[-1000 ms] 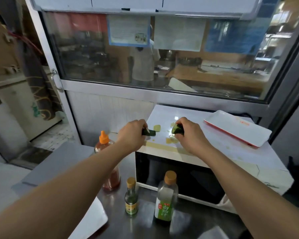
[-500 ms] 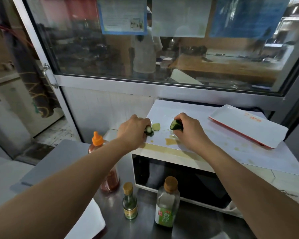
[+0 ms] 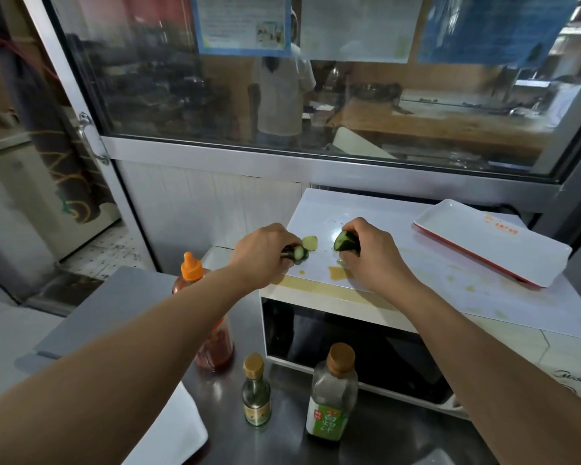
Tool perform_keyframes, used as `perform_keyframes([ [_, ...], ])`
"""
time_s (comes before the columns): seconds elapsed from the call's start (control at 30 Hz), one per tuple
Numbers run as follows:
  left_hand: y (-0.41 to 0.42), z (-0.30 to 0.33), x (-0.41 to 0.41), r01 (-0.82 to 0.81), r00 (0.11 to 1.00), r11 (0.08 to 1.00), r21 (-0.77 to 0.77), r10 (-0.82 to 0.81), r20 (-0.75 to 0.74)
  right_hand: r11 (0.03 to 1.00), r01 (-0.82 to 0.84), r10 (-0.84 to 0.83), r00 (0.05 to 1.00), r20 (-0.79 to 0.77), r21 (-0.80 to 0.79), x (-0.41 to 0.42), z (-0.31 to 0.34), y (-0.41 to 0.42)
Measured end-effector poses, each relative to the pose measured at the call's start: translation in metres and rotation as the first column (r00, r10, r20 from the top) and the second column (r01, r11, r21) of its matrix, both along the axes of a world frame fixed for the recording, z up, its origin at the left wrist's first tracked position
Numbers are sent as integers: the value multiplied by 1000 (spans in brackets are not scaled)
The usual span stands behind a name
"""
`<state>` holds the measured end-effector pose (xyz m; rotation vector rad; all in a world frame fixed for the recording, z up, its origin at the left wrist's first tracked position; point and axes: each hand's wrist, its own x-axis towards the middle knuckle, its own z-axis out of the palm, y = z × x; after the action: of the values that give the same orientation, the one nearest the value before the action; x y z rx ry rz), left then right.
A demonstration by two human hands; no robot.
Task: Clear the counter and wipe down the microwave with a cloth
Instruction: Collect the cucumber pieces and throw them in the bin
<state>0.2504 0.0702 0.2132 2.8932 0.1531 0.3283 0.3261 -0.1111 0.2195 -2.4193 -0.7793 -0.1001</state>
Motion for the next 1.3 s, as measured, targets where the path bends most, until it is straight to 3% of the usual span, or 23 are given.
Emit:
perform_keyframes([
  [0.7,-2,-6,1,-11,1000,997,-71,11,-1,1000,3,-3,1000,8,13,3,-2,3],
  [1.3,32,-9,-19,-144,989,971,-193,146,-3,995,-100,100,995,24,-2,-4,0,42],
])
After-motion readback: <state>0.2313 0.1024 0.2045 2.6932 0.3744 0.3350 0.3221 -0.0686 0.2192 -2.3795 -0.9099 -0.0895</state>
